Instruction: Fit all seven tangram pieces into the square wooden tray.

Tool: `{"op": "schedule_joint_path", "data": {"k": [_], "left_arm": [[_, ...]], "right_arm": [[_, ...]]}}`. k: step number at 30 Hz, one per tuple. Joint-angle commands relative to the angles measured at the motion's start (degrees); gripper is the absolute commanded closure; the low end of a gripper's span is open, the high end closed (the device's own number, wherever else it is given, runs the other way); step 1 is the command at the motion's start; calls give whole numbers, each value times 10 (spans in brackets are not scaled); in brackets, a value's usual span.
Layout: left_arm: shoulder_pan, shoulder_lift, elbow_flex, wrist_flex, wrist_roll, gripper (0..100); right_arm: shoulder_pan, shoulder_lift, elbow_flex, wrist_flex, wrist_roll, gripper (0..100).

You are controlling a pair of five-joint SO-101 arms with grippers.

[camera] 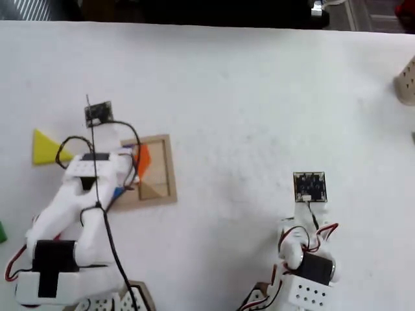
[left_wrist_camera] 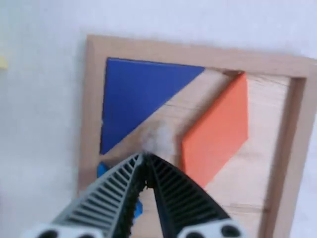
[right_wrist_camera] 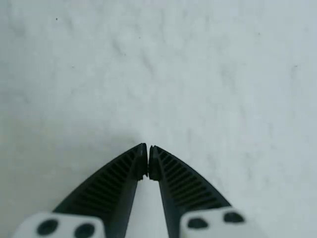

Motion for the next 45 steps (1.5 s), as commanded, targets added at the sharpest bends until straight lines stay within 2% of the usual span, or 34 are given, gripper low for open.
{"op": "schedule_joint_path", "data": {"k": [1, 16, 20, 27, 33, 38, 45], "left_arm": [[51, 1, -26, 6, -3, 976], [180, 0, -33, 2, 3, 976], [196, -14, -41, 2, 4, 976], [247, -90, -40, 2, 76, 976], [218, -142, -46, -7, 76, 976], [199, -70, -91, -55, 76, 976], [190, 120, -210, -56, 76, 976]], "right_arm": [[3, -7, 4, 3, 5, 981], [3, -7, 4, 3, 5, 981], [3, -7, 4, 3, 5, 981], [3, -7, 4, 3, 5, 981], [3, -7, 4, 3, 5, 981], [3, -7, 4, 3, 5, 981], [3, -7, 4, 3, 5, 981]]}}
